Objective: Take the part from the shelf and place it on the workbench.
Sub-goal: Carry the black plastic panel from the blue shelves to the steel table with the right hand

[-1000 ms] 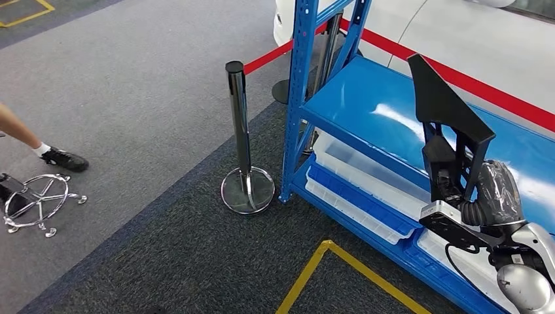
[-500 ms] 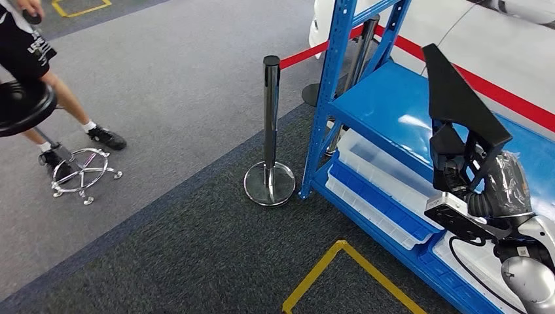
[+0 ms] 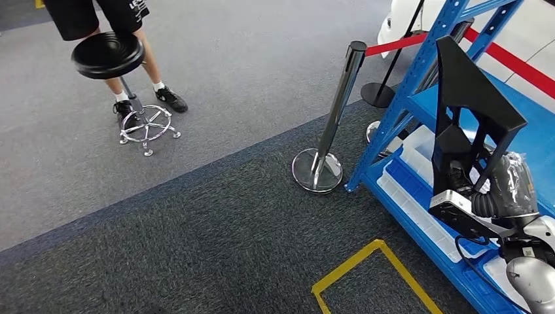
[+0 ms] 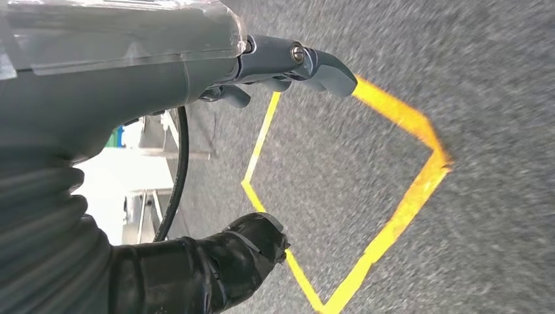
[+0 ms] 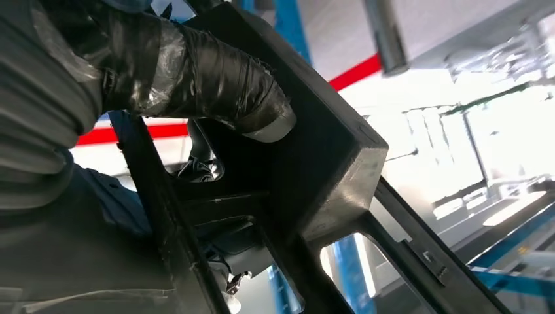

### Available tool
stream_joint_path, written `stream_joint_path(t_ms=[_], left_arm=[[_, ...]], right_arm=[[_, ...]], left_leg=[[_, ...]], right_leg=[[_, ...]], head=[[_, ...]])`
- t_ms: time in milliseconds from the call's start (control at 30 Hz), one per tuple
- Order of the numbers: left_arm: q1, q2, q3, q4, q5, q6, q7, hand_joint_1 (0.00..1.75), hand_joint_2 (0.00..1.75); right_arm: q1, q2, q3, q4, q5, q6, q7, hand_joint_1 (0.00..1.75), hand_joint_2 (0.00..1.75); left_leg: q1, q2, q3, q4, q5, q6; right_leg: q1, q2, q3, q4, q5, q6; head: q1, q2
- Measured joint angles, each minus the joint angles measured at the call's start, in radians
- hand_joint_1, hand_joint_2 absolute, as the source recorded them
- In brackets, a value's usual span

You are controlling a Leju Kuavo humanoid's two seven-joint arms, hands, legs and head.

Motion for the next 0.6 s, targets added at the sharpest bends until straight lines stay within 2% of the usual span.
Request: stream_joint_path(t_ms=[33, 67, 100, 133, 167, 200, 233, 267, 300, 333, 367, 400, 433, 467, 500, 533, 567, 600], left_arm=[[0.000, 0.000, 0.000, 0.000, 0.000, -0.001, 0.000, 0.00, 1.75], [0.000, -0.001, 0.000, 0.000, -0.001, -0.001, 0.000, 0.00, 1.75], [-0.001, -0.003, 0.000, 0.000, -0.001, -0.002, 0.000, 0.00, 1.75], [-0.003, -0.005, 0.000, 0.000, -0.001, -0.002, -0.001, 0.00, 1.75], [-0.003, -0.006, 0.000, 0.000, -0.001, -0.002, -0.001, 0.00, 1.75], [-0.003, -0.007, -0.001, 0.000, -0.001, -0.002, -0.001, 0.00, 1.75], [-0.001, -0.007, -0.001, 0.000, -0.001, -0.002, -0.001, 0.00, 1.75], [0.001, -0.007, -0.001, 0.000, -0.002, -0.003, -0.002, 0.00, 1.75], [0.003, -0.007, -0.001, 0.000, -0.002, -0.004, -0.002, 0.00, 1.75], [0.003, -0.007, -0.001, 0.000, -0.002, -0.004, -0.002, 0.00, 1.75], [0.002, -0.007, -0.001, 0.000, -0.002, -0.004, -0.005, 0.00, 1.75], [0.001, -0.007, -0.001, 0.000, -0.001, -0.004, -0.011, 0.00, 1.75], [0.000, -0.007, -0.001, 0.000, 0.001, -0.006, -0.018, 0.00, 1.75], [0.000, -0.007, -0.001, 0.000, 0.003, -0.008, -0.024, 0.00, 1.75], [-0.001, -0.006, -0.001, 0.000, 0.005, -0.011, -0.028, 0.00, 1.75], [-0.001, -0.006, -0.001, 0.000, 0.006, -0.013, -0.030, 0.00, 1.75], [-0.001, -0.006, -0.001, 0.000, 0.007, -0.015, -0.030, 0.00, 1.75], [-0.002, -0.006, -0.001, 0.000, 0.007, -0.016, -0.030, 0.00, 1.75]], right_arm=[[-0.001, 0.000, 0.000, 0.000, 0.000, 0.002, 0.000, 1.75, 1.75], [-0.003, 0.000, 0.000, 0.000, 0.000, 0.002, 0.000, 1.75, 1.75], [-0.007, -0.001, 0.000, 0.000, 0.000, 0.003, 0.001, 1.75, 1.75], [-0.011, -0.003, -0.001, -0.001, 0.000, 0.003, 0.001, 1.75, 1.75], [-0.015, -0.005, -0.002, -0.001, 0.000, 0.003, 0.001, 1.75, 1.75], [-0.019, -0.007, -0.003, -0.002, 0.000, 0.003, 0.002, 1.75, 1.75], [-0.021, -0.008, -0.004, -0.002, 0.000, 0.003, 0.002, 1.75, 1.75], [-0.023, -0.008, -0.004, -0.002, 0.001, 0.003, 0.002, 1.75, 1.75], [-0.025, -0.007, -0.003, -0.002, 0.001, 0.003, 0.002, 1.75, 1.75], [-0.025, -0.006, -0.002, -0.002, 0.001, 0.003, 0.001, 1.75, 1.75], [-0.025, -0.006, -0.001, -0.002, 0.001, 0.004, 0.001, 1.75, 1.75], [-0.025, -0.005, 0.000, -0.002, 0.002, 0.004, 0.002, 1.75, 1.75], [-0.025, -0.005, 0.000, -0.002, 0.002, 0.004, 0.002, 1.75, 1.75], [-0.023, -0.005, 0.000, -0.002, 0.003, 0.004, 0.003, 1.75, 1.75], [-0.021, -0.005, 0.000, -0.002, 0.004, 0.003, 0.003, 1.75, 1.75], [-0.020, -0.005, 0.000, -0.002, 0.004, 0.003, 0.003, 1.75, 1.75], [-0.020, -0.005, 0.000, -0.002, 0.004, 0.003, 0.003, 1.75, 1.75], [-0.019, -0.006, 0.000, -0.003, 0.004, 0.003, 0.004, 1.75, 1.75]], left_leg=[[-0.004, -0.013, -0.012, 0.000, 0.012, 0.001], [-0.006, -0.027, -0.023, 0.000, 0.023, 0.001], [-0.007, -0.038, -0.032, 0.000, 0.035, 0.001], [-0.006, -0.050, -0.038, -0.003, 0.048, -0.002], [-0.004, -0.061, -0.042, -0.008, 0.061, -0.006], [-0.002, -0.072, -0.043, -0.016, 0.074, -0.013], [-0.001, -0.086, -0.043, -0.029, 0.090, -0.020], [-0.002, -0.089, -0.044, -0.037, 0.098, -0.025], [-0.004, -0.075, -0.048, -0.037, 0.090, -0.029], [-0.006, -0.052, -0.056, -0.021, 0.061, -0.033], [-0.005, -0.020, -0.068, 0.017, 0.012, -0.038], [-0.002, 0.005, -0.081, 0.070, -0.043, -0.046], [0.004, 0.019, -0.093, 0.134, -0.083, -0.056], [0.012, 0.026, -0.102, 0.196, -0.094, -0.066], [0.020, 0.030, -0.103, 0.243, -0.077, -0.077], [0.028, 0.035, -0.092, 0.264, -0.045, -0.087], [0.036, 0.044, -0.062, 0.249, -0.017, -0.098], [0.043, 0.066, -0.009, 0.198, -0.017, -0.108]], right_leg=[[0.008, 0.004, 0.034, -0.026, 0.018, -0.011], [0.017, 0.014, 0.085, -0.085, 0.041, -0.024], [0.025, 0.035, 0.136, -0.158, 0.050, -0.039], [0.031, 0.052, 0.175, -0.217, 0.058, -0.050], [0.036, 0.065, 0.199, -0.259, 0.060, -0.058], [0.039, 0.068, 0.204, -0.277, 0.061, -0.063], [0.042, 0.056, 0.201, -0.282, 0.076, -0.066], [0.040, 0.043, 0.200, -0.295, 0.092, -0.069], [0.037, 0.029, 0.197, -0.310, 0.110, -0.071], [0.033, 0.015, 0.192, -0.325, 0.128, -0.074], [0.029, 0.001, 0.185, -0.336, 0.142, -0.074], [0.028, -0.012, 0.174, -0.341, 0.153, -0.073], [0.027, -0.026, 0.162, -0.343, 0.162, -0.072], [0.024, -0.041, 0.148, -0.342, 0.172, -0.066], [0.020, -0.057, 0.133, -0.340, 0.182, -0.060], [0.015, -0.072, 0.117, -0.336, 0.191, -0.052], [0.010, -0.087, 0.101, -0.328, 0.199, -0.043], [0.007, -0.100, 0.085, -0.317, 0.204, -0.032]], head=[[0.000, 0.000], [0.000, 0.000], [-0.001, 0.000], [-0.001, 0.000], [0.001, 0.000], [0.004, 0.000], [0.008, 0.000], [0.011, 0.000], [0.011, 0.000], [0.009, 0.000], [0.009, 0.000], [0.008, 0.000], [0.008, 0.000], [0.008, 0.000], [0.007, 0.000], [0.007, 0.000], [0.007, 0.000], [0.006, 0.000]])
